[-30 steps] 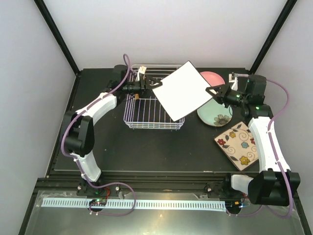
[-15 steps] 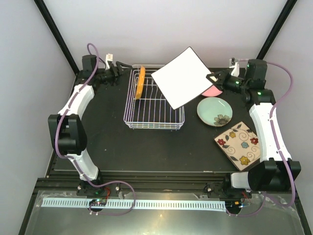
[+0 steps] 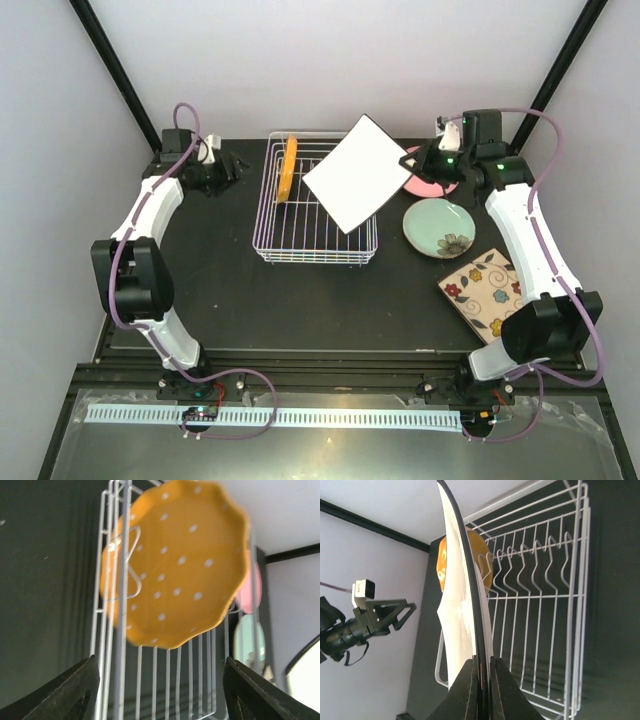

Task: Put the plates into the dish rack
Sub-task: Adjust the dish rack at the center of the board.

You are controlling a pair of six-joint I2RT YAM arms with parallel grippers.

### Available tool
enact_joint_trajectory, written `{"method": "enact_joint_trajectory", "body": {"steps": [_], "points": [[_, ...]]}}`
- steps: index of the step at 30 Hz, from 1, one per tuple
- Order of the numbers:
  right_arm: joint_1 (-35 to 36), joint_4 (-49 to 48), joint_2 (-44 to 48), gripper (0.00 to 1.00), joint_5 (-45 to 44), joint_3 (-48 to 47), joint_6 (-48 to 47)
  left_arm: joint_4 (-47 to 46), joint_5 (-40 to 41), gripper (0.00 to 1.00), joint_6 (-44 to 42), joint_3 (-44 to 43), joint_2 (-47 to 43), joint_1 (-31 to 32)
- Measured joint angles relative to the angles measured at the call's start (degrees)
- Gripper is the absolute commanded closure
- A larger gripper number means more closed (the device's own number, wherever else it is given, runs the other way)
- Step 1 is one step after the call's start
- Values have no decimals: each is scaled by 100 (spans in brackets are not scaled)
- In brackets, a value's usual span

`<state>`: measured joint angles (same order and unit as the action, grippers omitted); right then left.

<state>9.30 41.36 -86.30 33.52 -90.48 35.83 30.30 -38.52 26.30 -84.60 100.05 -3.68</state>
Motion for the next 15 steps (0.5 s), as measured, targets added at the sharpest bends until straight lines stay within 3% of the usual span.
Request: {"method": "enact_joint_trajectory", "body": {"steps": [4,15], "points": [[-9,234,-79,99,-321,-398,-107,192,310,40,-297,339,-103,79],[-2,721,-387,99,-719,-1329,-332,393,1126,42,-682,824,-247,752]]}}
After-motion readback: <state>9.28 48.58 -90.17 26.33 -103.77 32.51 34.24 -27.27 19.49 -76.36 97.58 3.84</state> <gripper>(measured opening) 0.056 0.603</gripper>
